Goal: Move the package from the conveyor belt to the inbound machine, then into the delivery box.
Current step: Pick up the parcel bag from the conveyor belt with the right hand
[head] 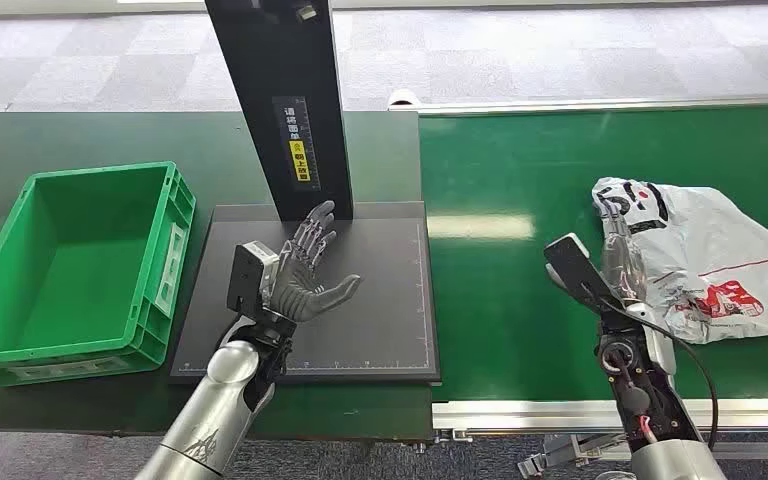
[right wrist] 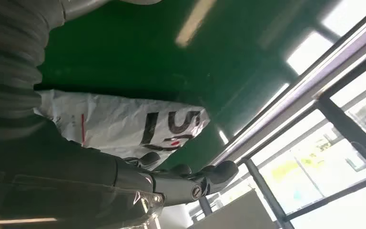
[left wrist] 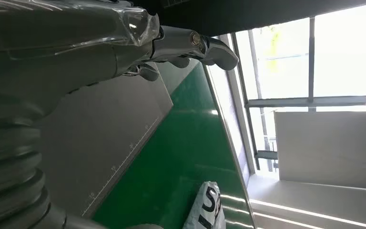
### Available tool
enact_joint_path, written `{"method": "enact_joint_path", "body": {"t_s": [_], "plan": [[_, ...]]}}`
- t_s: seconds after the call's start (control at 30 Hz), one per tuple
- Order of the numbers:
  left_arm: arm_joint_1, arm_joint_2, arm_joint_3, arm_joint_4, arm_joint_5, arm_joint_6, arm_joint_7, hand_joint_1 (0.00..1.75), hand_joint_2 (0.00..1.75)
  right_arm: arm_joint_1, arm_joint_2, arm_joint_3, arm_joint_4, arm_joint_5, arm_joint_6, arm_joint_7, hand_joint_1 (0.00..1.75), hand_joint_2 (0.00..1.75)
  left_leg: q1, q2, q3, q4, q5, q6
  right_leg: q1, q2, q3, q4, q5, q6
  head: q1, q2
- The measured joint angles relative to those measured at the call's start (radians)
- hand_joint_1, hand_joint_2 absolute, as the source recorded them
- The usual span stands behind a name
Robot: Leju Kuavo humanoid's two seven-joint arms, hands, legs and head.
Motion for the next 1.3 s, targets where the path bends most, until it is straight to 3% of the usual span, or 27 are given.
{"method": "enact_joint_path", "body": {"t_s": [0.2, 0.53, 1.07, 1.3], "plan": [[0.017, 0.019, 0.008, -0.013, 0.003, 0.003, -0.015, 0.0, 1.75, -0.06, -0.076, -0.001, 0.122, 0.181, 0.09, 0.13, 0.0, 1.75, 0.0, -0.002, -0.001, 0.0, 0.0, 0.0, 0.0, -0.001, 0.0, 0.0, 0.0, 0.0, 0.0, 0.0], [0.047, 0.045, 0.015, -0.049, 0.015, 0.011, -0.024, 0.0, 1.75, -0.18, -0.155, 0.011, 0.296, 0.307, 0.27, 0.21, 0.0, 1.75, 0.0, -0.002, -0.001, 0.0, 0.0, 0.0, 0.0, -0.001, 0.0, 0.0, 0.0, 0.0, 0.0, 0.0], [0.074, 0.058, 0.027, -0.073, 0.015, 0.022, -0.024, 0.0, 1.75, -0.26, -0.162, 0.047, 0.396, 0.364, 0.44, 0.258, 0.0, 1.75, 0.0, -0.002, -0.001, 0.0, 0.0, 0.0, 0.0, -0.001, 0.0, 0.0, 0.0, 0.0, 0.0, 0.0], [0.072, 0.058, 0.028, -0.069, 0.013, 0.023, -0.024, 0.0, 1.75, -0.261, -0.162, 0.057, 0.414, 0.376, 0.47, 0.267, 0.0, 1.75, 0.0, -0.002, -0.001, 0.0, 0.0, 0.0, 0.0, -0.001, 0.0, 0.0, 0.0, 0.0, 0.0, 0.0]]}}
